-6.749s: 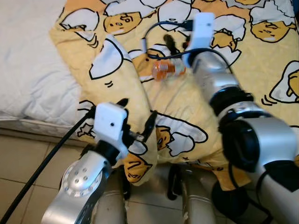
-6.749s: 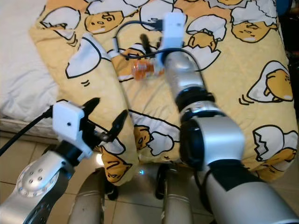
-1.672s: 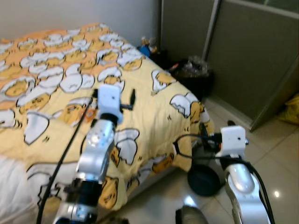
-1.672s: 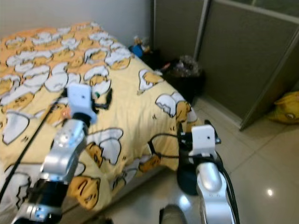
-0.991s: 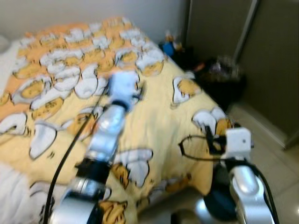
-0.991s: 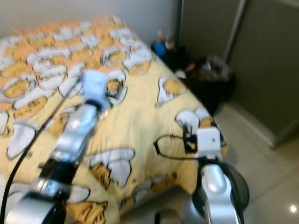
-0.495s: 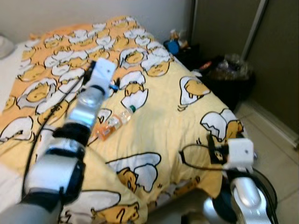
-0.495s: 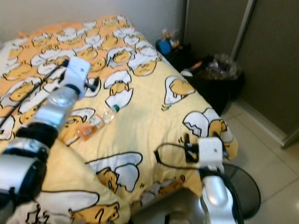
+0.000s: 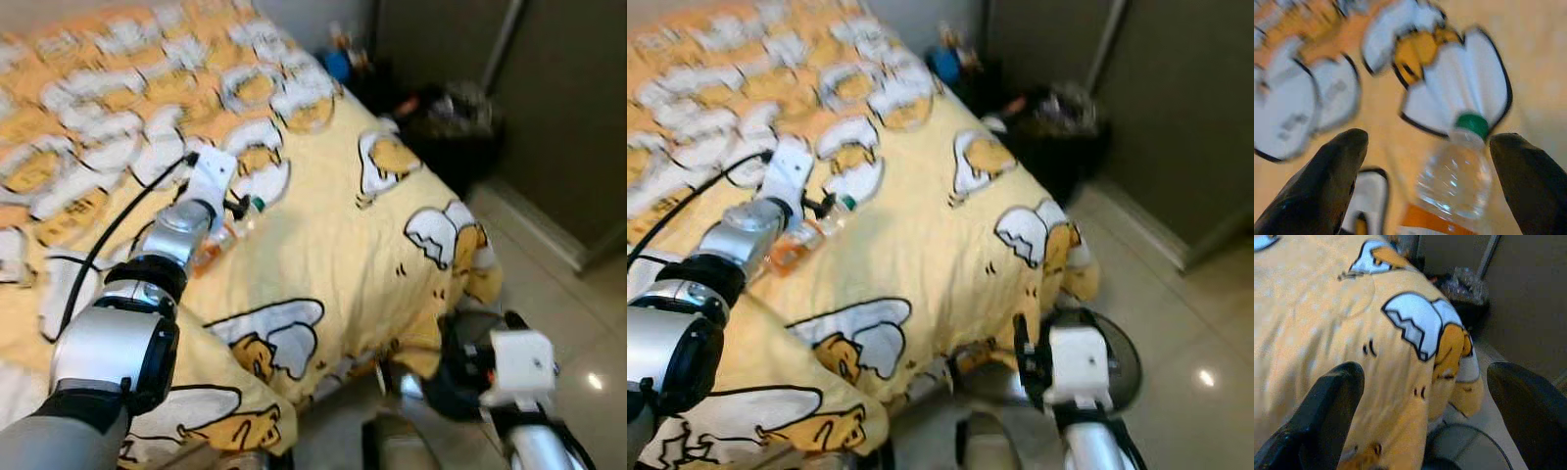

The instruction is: Clean up the room

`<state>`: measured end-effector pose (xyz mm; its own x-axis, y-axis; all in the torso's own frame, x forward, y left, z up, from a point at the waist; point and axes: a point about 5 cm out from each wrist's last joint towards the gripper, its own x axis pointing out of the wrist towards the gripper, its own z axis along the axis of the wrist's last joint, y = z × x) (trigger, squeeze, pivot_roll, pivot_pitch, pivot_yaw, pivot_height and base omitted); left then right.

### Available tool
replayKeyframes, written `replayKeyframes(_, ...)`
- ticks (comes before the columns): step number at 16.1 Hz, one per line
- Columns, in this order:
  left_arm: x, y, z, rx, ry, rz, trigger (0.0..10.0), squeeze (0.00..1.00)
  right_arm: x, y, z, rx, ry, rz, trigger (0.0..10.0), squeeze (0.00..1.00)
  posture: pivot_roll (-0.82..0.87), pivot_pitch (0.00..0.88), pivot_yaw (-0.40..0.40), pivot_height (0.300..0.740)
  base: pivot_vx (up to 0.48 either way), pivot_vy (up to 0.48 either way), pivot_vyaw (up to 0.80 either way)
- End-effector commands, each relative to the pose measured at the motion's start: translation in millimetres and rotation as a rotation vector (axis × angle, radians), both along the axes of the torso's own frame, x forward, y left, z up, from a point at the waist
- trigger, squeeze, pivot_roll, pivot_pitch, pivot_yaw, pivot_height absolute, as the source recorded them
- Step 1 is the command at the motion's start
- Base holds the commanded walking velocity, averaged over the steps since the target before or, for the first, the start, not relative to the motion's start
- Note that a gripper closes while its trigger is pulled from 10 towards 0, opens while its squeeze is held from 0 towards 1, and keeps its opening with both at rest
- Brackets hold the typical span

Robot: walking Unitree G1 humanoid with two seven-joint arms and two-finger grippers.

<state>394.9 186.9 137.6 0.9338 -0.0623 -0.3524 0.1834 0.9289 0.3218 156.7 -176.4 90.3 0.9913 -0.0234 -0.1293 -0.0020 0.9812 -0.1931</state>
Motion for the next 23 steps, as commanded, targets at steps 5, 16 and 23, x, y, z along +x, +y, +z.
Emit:
replayKeyframes(5,-6.1,28.9,-2.5,-0.058,0.035,0.053,10.0,0.0,-16.1,9.4,4.2,0.022,0.051,0.036,10.0,0.0,-0.4,0.286,0.052,0.697,0.0,0.0,0.0)
replayKeyframes(16,-32.5,63.0,-36.3,0.106,0.211,-0.002,0.0,0.0,4.4,7.7,0.0,0.018,0.07,0.079,10.0,0.0,-0.35,0.253,0.038,0.697,0.0,0.0,0.0)
replayKeyframes(23,-31.8,26.2,-49.8,0.011,0.159,-0.082,0.0,0.0,40.3,5.7,-4.3,0.074,0.02,0.026,10.0,0.0,-0.32,0.111,0.071,0.697,0.0,0.0,0.0)
